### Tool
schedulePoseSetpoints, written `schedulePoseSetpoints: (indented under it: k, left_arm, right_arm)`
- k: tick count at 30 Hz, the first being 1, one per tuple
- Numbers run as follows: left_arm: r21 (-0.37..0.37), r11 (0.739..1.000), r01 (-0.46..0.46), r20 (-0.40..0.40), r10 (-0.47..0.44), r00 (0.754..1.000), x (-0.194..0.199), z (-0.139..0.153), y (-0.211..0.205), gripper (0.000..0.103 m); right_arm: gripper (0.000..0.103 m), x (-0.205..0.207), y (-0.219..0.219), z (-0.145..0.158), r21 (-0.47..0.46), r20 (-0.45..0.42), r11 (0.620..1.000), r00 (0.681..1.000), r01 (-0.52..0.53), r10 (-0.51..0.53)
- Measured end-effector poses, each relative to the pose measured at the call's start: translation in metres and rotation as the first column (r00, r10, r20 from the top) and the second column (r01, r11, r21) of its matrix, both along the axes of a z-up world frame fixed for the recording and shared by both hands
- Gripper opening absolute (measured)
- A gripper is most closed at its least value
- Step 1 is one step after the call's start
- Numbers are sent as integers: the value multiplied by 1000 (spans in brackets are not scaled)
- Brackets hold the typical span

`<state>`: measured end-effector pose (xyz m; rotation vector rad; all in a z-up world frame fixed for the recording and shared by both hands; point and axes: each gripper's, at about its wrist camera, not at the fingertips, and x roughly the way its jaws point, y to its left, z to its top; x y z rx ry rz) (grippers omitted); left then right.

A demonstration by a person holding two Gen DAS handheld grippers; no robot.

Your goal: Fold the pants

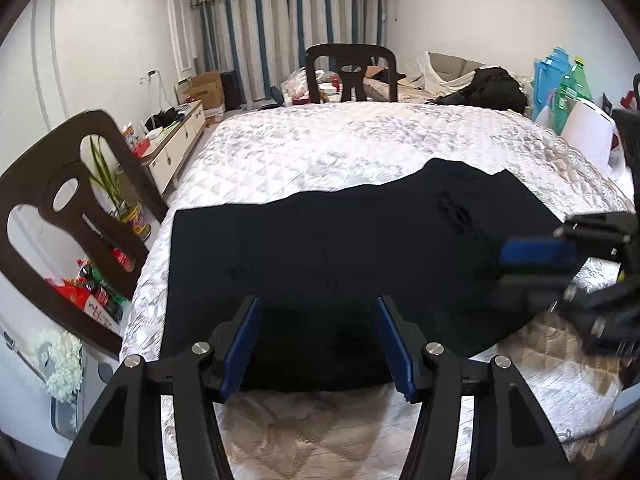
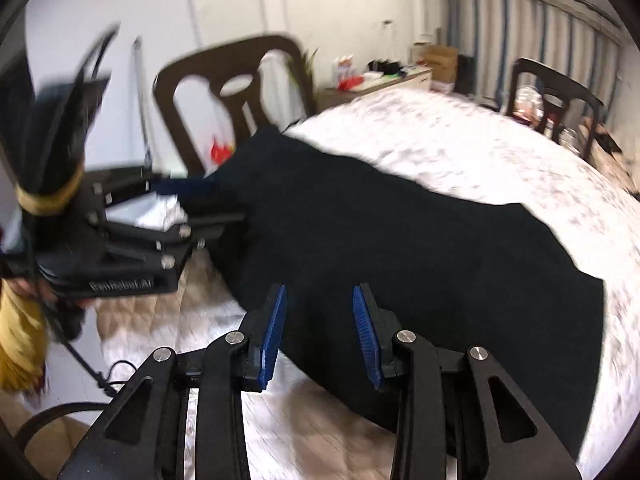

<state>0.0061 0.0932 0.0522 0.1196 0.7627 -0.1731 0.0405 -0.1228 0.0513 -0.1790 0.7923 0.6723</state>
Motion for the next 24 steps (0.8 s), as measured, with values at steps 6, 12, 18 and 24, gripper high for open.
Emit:
schedulePoseSetpoints:
  k: [6,12,18,24]
  left_arm:
    - [-2,996,84,20,-84,996,10,11,-28,61]
    - [-15,982,186,41,-185,982,20,22,-66,61]
    - [-57,958,280,34,-279,960,32,26,-102,61]
    - [-74,932,354,7,-355,935,42,22,-130,61]
  right_arm:
    - [41,-7,-67,4,-8,41,977,977,212,-212]
    - [42,-14,-118,6,-41,115,912,909,407,-401]
    - [42,-23,-151,4,-47,132,858,854,512,-503]
    - [45,-20,-164,-12,3,20,852,851,524,-524]
